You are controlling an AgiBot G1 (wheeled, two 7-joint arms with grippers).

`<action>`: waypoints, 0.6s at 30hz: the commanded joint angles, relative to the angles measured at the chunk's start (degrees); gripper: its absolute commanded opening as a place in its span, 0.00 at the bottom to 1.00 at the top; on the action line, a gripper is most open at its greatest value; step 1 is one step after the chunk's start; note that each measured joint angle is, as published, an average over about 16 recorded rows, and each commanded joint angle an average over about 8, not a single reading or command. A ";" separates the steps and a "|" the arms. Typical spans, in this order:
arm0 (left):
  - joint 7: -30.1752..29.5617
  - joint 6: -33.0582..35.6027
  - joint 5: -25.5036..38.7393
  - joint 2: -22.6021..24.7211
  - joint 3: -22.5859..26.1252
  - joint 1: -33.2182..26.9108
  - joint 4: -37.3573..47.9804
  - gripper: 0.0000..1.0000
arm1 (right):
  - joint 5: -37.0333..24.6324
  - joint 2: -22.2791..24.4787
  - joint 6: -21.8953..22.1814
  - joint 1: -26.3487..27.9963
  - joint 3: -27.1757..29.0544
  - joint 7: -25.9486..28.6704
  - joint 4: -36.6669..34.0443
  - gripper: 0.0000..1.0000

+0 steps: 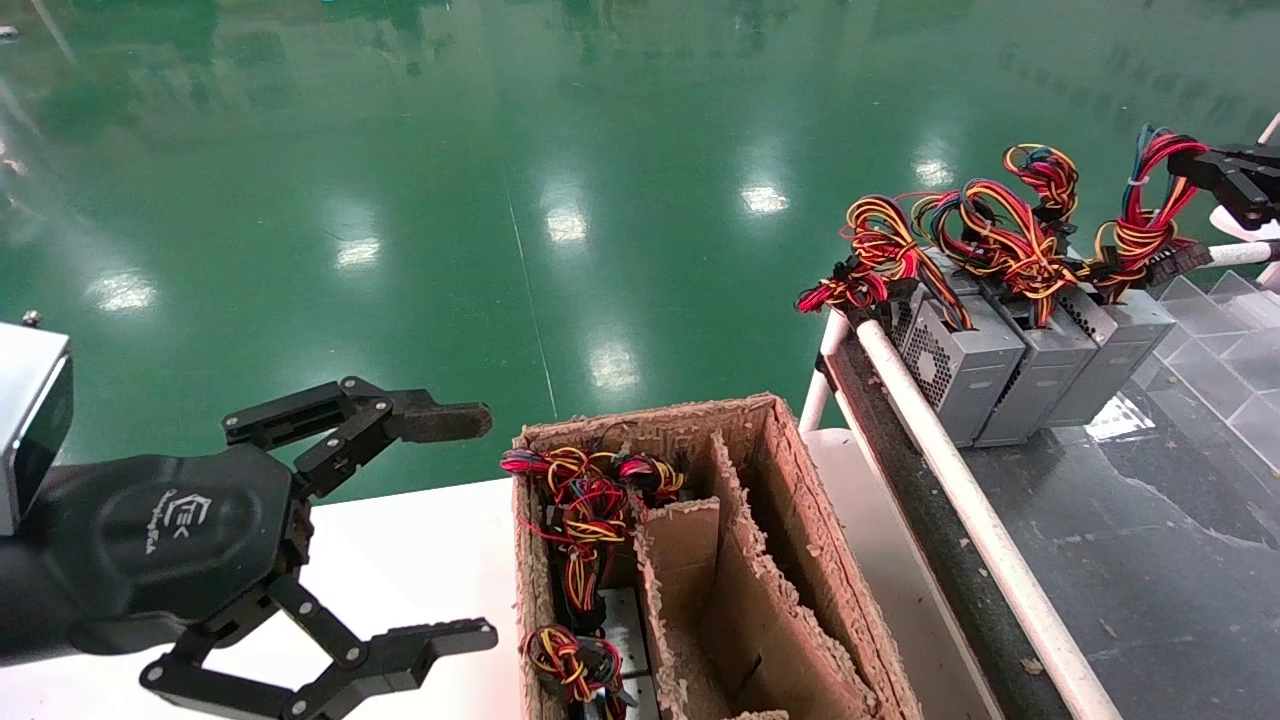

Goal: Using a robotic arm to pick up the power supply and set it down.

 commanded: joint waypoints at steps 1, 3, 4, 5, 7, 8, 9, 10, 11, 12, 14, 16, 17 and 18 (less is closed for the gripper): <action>0.00 0.00 0.00 0.00 0.00 0.00 0.00 1.00 | -0.01 -0.18 0.10 -0.02 -0.01 0.03 -0.03 0.82; 0.00 0.00 0.00 0.00 0.00 0.00 0.00 1.00 | -0.09 -0.37 0.08 -0.07 -0.07 0.07 -0.05 1.00; 0.00 0.00 0.00 0.00 0.00 0.00 0.00 1.00 | -0.15 -0.47 0.06 -0.11 -0.10 0.08 -0.06 1.00; 0.00 0.00 0.00 0.00 0.01 0.00 0.00 1.00 | -0.21 -0.54 0.04 -0.15 -0.14 0.09 -0.07 1.00; 0.00 0.00 0.00 0.00 0.01 0.00 0.00 1.00 | -0.33 -0.67 0.03 -0.23 -0.23 0.09 -0.09 1.00; 0.00 0.00 -0.01 0.00 0.01 0.00 0.00 1.00 | -0.41 -0.72 0.06 -0.27 -0.28 0.09 -0.12 1.00; 0.00 0.00 -0.01 0.00 0.01 0.00 0.00 1.00 | -0.48 -0.75 0.14 -0.31 -0.34 0.10 -0.15 1.00; 0.00 0.00 -0.01 0.00 0.01 0.00 0.00 1.00 | -0.56 -0.77 0.27 -0.34 -0.39 0.12 -0.19 1.00; 0.01 0.00 -0.01 0.00 0.01 0.00 0.00 1.00 | -0.64 -0.77 0.44 -0.37 -0.45 0.16 -0.25 1.00; 0.01 0.00 -0.01 0.00 0.01 0.00 0.00 1.00 | -0.74 -0.77 0.64 -0.40 -0.51 0.23 -0.33 1.00; 0.01 -0.01 -0.01 -0.01 0.01 0.00 0.00 1.00 | -0.93 -0.75 1.10 -0.45 -0.65 0.46 -0.53 1.00; 0.01 -0.01 -0.01 -0.01 0.02 0.00 0.00 1.00 | -1.18 -0.74 1.59 -0.46 -0.82 0.81 -0.75 1.00; 0.01 -0.01 -0.01 -0.01 0.02 0.00 0.00 1.00 | -1.31 -0.73 1.75 -0.47 -0.92 1.02 -0.85 1.00; 0.01 -0.01 -0.01 -0.01 0.02 0.00 0.00 1.00 | -1.46 -0.71 1.85 -0.46 -1.02 1.26 -0.95 1.00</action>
